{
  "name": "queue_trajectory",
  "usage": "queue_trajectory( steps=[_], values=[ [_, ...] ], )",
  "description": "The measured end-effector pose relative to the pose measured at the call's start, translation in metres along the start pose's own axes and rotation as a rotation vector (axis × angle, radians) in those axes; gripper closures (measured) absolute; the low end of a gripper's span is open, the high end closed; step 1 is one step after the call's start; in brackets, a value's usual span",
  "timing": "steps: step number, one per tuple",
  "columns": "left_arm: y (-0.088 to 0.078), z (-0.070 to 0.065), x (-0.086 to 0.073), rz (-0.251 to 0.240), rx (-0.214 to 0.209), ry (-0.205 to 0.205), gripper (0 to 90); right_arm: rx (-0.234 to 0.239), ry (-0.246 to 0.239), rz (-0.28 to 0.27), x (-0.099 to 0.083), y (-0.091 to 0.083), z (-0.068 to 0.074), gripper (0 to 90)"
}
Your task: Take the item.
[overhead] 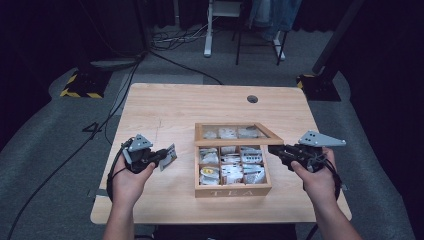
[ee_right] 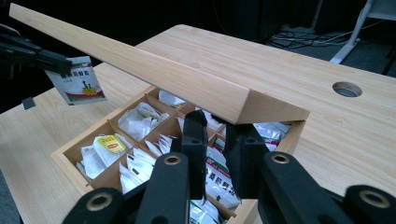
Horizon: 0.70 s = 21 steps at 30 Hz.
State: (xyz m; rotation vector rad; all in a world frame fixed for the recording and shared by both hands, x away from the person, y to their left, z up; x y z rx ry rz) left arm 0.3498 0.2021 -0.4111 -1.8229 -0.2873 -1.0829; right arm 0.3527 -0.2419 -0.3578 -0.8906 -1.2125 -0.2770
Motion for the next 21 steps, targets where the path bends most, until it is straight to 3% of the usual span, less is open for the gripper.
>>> queue_trajectory(
  steps=[10, 21],
  values=[
    [0.017, 0.019, -0.013, 0.048, 0.037, -0.043, 89.6, -0.002, 0.001, 0.004, -0.001, 0.000, 0.001, 78.3],
    [0.028, 0.034, -0.025, 0.050, 0.042, -0.101, 89.6, -0.005, -0.002, 0.005, -0.001, 0.000, 0.001, 78.2]
  ],
)
Point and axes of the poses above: each handheld gripper's, and its own axes: y roughly forward along the jaws, x roughly out of its top, z roughly to its left, the point moved 1 cm from there along y, roughly forward along the jaws, and after that the axes turned 1 degree about -y, right-handed, at the moved point
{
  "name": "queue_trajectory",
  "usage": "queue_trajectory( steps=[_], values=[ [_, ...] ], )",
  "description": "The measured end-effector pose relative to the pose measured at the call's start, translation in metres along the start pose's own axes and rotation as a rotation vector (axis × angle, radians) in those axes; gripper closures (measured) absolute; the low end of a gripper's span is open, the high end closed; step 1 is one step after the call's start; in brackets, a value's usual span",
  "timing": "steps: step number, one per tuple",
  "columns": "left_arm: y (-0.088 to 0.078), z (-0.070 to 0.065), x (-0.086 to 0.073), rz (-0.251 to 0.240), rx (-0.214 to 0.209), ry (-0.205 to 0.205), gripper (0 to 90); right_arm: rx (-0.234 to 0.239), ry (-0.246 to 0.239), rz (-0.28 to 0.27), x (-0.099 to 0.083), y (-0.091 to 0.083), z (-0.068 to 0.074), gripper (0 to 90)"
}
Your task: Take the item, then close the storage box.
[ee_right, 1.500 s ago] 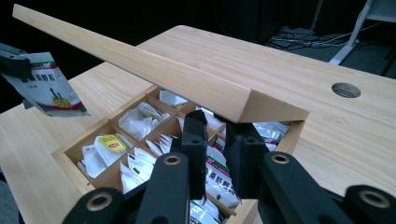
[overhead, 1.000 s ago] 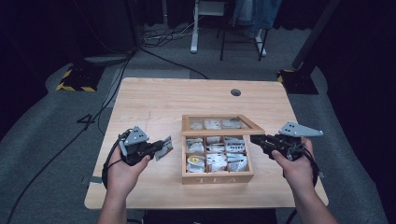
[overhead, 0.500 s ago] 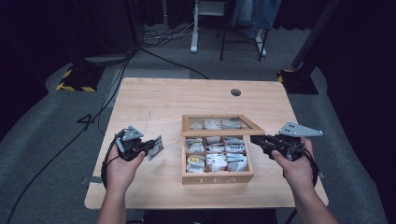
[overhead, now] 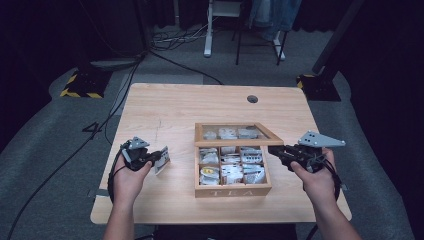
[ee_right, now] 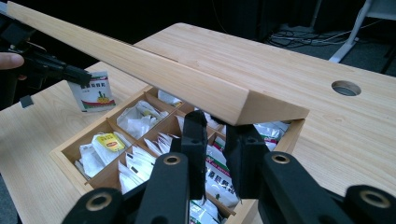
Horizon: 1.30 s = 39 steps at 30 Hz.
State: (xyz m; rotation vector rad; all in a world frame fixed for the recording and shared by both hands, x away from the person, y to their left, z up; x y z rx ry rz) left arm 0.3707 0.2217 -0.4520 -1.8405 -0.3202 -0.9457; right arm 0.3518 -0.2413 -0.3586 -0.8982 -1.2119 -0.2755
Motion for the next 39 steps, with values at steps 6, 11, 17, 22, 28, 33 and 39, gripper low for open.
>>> queue_trajectory(
  steps=[6, 11, 17, 22, 28, 33, 39],
  values=[
    [0.001, 0.005, -0.002, -0.008, 0.027, 0.000, 85.1, 0.001, 0.000, 0.003, 0.000, 0.001, 0.000, 78.1],
    [0.003, 0.006, -0.001, -0.031, 0.152, 0.092, 47.3, 0.003, -0.001, 0.004, 0.000, 0.001, 0.000, 78.1],
    [0.000, 0.005, 0.001, -0.061, 0.160, 0.092, 32.9, 0.003, -0.001, 0.004, 0.000, 0.002, 0.000, 78.1],
    [-0.004, -0.001, 0.005, -0.076, 0.114, 0.077, 30.5, 0.005, 0.002, 0.007, -0.001, 0.002, 0.000, 77.7],
    [-0.006, -0.018, 0.010, -0.078, 0.054, 0.098, 29.7, 0.007, 0.004, 0.006, -0.001, 0.002, 0.000, 77.7],
    [-0.003, -0.033, 0.011, -0.054, 0.011, 0.123, 29.4, 0.007, 0.004, 0.006, 0.000, 0.002, -0.001, 77.7],
    [0.007, -0.049, 0.001, -0.027, -0.018, 0.146, 29.6, 0.011, 0.007, 0.015, -0.002, 0.002, -0.001, 77.2]
  ],
)
Point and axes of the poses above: each handheld gripper's, and its own axes: y roughly forward along the jaws, x roughly out of its top, z roughly to its left, the point moved 1 cm from there along y, roughly forward along the jaws, and after that the axes turned 1 degree about -y, right-handed, at the moved point
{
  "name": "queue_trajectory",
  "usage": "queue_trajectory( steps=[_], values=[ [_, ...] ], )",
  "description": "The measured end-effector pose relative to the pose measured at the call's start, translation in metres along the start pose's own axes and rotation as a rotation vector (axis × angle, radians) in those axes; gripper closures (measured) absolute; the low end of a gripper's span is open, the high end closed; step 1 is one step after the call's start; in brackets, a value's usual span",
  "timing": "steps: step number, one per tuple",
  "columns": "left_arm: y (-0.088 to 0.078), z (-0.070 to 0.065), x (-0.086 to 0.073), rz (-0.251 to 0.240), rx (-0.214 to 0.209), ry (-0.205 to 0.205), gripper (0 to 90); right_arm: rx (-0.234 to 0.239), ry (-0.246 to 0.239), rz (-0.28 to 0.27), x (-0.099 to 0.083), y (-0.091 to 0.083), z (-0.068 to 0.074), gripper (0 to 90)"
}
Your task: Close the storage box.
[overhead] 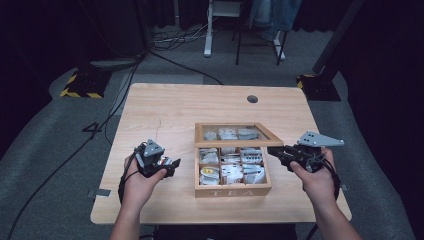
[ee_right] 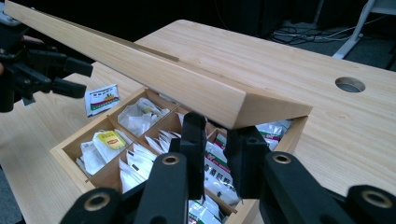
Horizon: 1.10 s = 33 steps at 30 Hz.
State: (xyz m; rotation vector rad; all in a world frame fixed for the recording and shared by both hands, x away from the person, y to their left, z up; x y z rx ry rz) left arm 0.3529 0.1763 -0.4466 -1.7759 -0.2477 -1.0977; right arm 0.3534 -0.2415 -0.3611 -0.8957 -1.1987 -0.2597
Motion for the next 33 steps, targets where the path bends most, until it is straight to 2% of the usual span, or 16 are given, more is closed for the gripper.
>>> queue_trajectory(
  steps=[3, 4, 5, 6, 11, 13, 16, 18, 27, 33],
  values=[
    [0.003, -0.008, -0.010, 0.018, -0.028, 0.019, 29.8, 0.003, 0.004, 0.007, 0.000, 0.000, 0.000, 76.7],
    [0.003, -0.010, -0.013, 0.022, -0.033, 0.017, 30.0, 0.003, 0.000, 0.010, -0.001, 0.000, 0.001, 76.6],
    [0.008, -0.014, -0.025, 0.040, -0.052, 0.008, 30.1, 0.000, 0.000, 0.014, -0.001, 0.000, 0.001, 76.5],
    [0.008, -0.014, -0.025, 0.040, -0.052, 0.008, 30.2, 0.000, 0.000, 0.014, -0.001, 0.000, 0.001, 76.5],
    [0.026, -0.017, -0.043, 0.105, -0.105, -0.010, 30.2, -0.001, 0.001, 0.018, -0.002, -0.001, 0.004, 76.2],
    [0.029, -0.018, -0.044, 0.111, -0.110, -0.013, 30.0, -0.002, 0.002, 0.018, -0.002, -0.002, 0.004, 76.2],
    [0.034, -0.019, -0.046, 0.123, -0.113, -0.006, 30.0, 0.001, -0.001, 0.018, -0.003, -0.002, 0.004, 76.2],
    [0.037, -0.020, -0.047, 0.132, -0.109, 0.012, 29.9, 0.005, 0.002, 0.018, -0.004, -0.002, 0.004, 76.2],
    [0.046, -0.027, -0.049, 0.112, -0.064, 0.141, 24.5, 0.001, 0.003, 0.028, -0.007, -0.005, 0.004, 75.7],
    [0.047, -0.027, -0.048, 0.112, -0.060, 0.136, 23.2, 0.001, 0.002, 0.042, -0.009, -0.007, 0.005, 74.8]
  ],
)
Point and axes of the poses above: each handheld gripper's, and its own axes: y roughly forward along the jaws, x roughly out of its top, z roughly to its left, the point moved 1 cm from there along y, roughly forward along the jaws, and after that the axes turned 1 degree about -y, right-handed, at the moved point
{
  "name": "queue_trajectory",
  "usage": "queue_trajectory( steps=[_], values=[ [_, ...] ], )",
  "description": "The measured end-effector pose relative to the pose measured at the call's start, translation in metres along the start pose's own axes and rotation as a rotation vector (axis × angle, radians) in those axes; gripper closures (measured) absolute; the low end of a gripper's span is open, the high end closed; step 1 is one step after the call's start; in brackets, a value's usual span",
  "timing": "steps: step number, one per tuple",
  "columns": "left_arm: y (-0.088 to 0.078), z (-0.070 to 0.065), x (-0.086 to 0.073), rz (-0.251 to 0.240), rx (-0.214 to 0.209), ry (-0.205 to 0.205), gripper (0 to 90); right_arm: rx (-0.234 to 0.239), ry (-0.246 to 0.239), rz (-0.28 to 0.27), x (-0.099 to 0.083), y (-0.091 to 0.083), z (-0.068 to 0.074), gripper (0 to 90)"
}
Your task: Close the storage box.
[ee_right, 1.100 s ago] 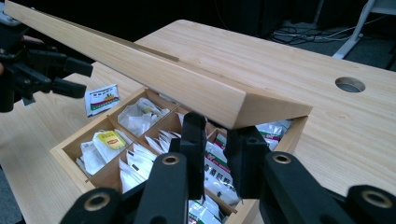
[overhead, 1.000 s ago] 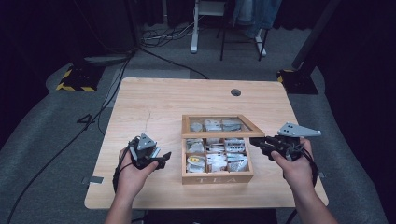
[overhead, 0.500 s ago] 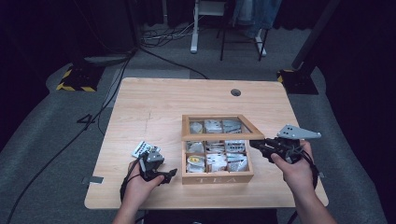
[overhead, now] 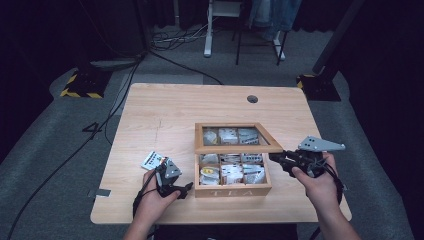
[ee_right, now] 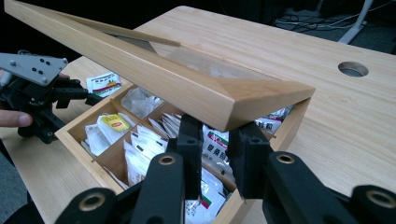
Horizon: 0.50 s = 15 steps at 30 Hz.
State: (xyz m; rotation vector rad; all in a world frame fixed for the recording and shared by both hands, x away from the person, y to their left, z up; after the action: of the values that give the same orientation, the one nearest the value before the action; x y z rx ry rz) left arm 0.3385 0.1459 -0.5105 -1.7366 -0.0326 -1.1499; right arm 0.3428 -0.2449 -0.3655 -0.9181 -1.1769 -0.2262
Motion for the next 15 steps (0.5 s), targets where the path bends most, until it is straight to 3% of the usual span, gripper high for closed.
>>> queue_trajectory(
  steps=[15],
  values=[
    [0.0019, 0.0034, 0.0017, -0.002, -0.002, -0.004, 23.2, 0.017, 0.006, 0.064, -0.0071, -0.0002, 0.0016, 72.3]
  ],
)
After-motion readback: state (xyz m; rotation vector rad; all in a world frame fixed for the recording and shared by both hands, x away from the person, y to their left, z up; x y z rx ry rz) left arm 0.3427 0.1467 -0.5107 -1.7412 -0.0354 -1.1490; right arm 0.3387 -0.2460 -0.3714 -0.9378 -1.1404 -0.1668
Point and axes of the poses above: each handheld gripper's, and its own axes: y roughly forward along the jaws, x roughly out of its top, z roughly to its left, the point moved 1 cm from there along y, roughly forward along the jaws, and after that the axes turned 1 degree about -y, right-handed, at the moved point
